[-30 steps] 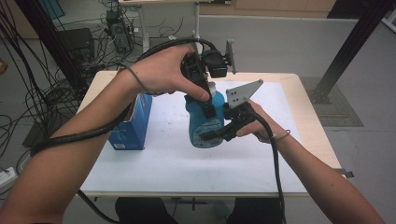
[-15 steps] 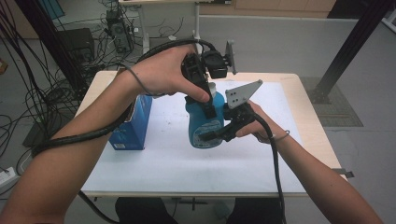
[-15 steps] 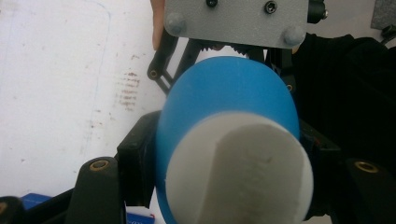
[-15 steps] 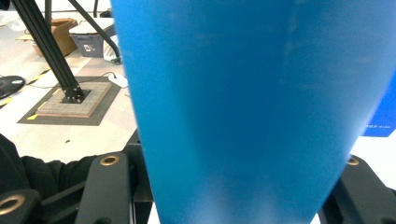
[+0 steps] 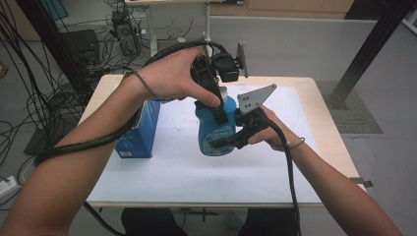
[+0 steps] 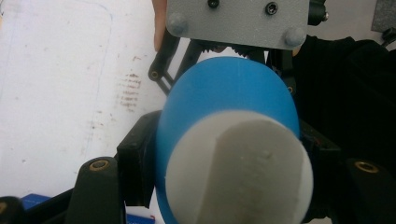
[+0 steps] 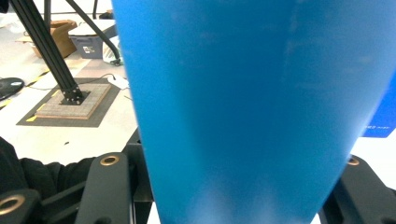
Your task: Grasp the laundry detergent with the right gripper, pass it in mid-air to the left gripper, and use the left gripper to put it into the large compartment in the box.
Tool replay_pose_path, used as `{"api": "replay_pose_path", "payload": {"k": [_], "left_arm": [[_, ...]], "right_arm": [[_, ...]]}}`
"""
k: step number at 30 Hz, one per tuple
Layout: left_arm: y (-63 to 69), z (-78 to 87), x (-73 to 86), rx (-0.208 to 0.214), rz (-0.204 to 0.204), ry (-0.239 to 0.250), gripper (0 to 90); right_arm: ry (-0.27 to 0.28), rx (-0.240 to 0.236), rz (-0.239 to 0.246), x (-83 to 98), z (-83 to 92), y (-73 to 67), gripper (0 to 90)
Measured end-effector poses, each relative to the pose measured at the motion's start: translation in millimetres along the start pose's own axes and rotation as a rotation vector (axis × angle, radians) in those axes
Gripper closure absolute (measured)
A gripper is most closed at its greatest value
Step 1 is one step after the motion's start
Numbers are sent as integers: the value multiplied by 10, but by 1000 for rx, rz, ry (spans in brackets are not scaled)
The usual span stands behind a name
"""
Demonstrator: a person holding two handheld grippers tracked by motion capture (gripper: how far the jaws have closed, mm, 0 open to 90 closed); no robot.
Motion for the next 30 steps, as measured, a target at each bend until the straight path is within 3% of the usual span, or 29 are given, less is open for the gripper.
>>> {"api": "replay_pose_path", "payload": {"k": [30], "left_arm": [[17, 1, 0, -14, -1, 3, 367]], "right_arm": [[3, -3, 0, -4, -17, -10, 427]]}}
Point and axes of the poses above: each handheld gripper's, and its own axes: z roughly backward along the jaws, x roughly out of its underside, y roughly to its right, the point moved 6 cm from there along -z, roughly forward along the jaws
